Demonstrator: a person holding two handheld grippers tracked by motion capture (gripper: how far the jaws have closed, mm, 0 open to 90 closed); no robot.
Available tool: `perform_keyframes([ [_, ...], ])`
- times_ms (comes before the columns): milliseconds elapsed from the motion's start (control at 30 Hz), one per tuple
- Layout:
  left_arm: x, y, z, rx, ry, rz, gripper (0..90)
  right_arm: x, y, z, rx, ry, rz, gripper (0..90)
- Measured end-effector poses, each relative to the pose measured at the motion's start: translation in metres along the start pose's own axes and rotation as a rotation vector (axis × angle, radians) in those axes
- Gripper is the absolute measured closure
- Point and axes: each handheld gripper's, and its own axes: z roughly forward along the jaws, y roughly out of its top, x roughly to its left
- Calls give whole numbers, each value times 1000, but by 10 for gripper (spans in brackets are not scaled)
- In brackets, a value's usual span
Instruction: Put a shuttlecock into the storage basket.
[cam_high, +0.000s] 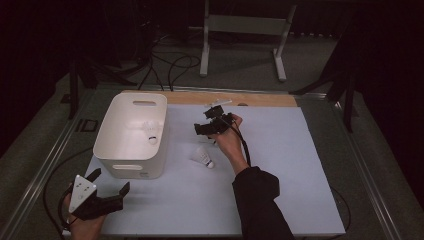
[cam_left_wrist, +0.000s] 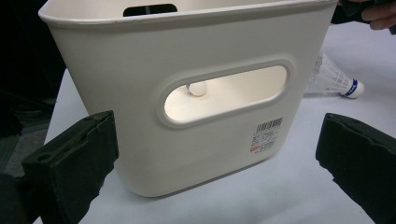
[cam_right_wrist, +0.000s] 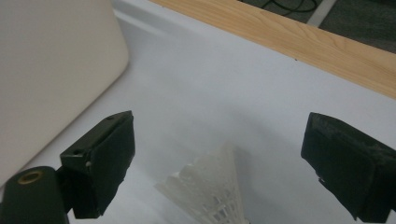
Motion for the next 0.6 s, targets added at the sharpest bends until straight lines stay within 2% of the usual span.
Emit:
perform_keyframes([
  [600, 1, 0, 0, -5, -1, -4, 1, 2, -4, 14, 31, -46, -25, 96],
])
